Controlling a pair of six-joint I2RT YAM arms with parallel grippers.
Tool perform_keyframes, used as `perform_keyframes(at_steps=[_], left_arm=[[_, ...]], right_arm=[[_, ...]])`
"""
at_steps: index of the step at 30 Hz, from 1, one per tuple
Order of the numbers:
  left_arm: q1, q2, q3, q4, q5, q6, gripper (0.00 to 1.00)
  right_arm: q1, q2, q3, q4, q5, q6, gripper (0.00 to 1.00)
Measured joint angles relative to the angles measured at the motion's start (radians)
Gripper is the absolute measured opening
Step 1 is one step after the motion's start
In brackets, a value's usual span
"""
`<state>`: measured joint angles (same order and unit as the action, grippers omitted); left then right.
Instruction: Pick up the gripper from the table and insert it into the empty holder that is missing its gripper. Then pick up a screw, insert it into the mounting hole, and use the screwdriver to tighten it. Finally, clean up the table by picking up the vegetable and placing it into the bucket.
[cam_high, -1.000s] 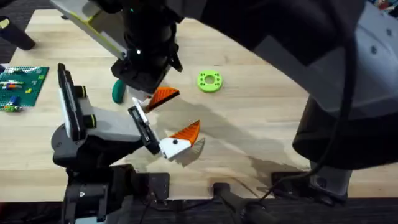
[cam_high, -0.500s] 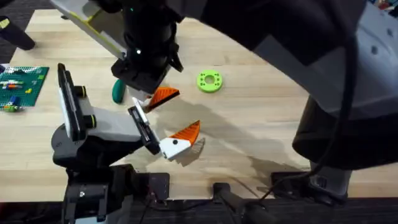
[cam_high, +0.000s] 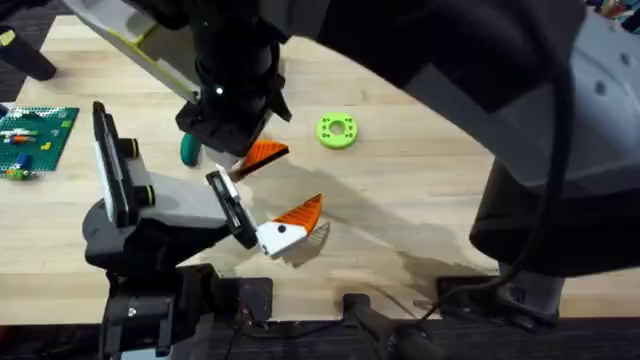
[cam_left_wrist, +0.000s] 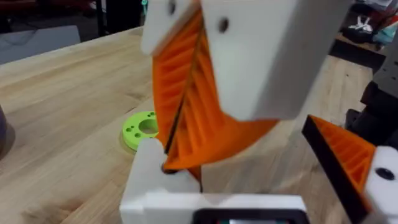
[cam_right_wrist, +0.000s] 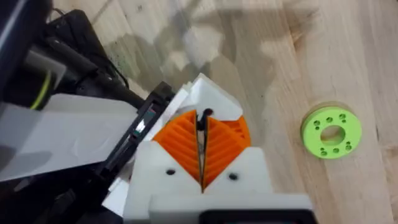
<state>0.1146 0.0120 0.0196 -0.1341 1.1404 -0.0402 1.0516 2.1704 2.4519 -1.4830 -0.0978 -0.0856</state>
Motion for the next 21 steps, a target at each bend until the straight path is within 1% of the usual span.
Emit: perform_keyframes(at_steps=[12, 16, 21], left_arm=[[0.000, 0.000, 0.000, 0.000, 0.000, 0.003, 0.985], [0.000, 0.004, 0.000, -0.002, 0.001, -0.018, 0.986], [0.000, 0.004, 0.000, -0.001, 0.005, -0.017, 0.985]], right_arm=[[0.000, 0.013, 0.001, 0.003, 0.015, 0.000, 0.007], [0.000, 0.036, 0.006, -0.001, 0.016, -0.001, 0.007], [0.000, 0.036, 0.008, -0.006, 0.017, -0.001, 0.007]])
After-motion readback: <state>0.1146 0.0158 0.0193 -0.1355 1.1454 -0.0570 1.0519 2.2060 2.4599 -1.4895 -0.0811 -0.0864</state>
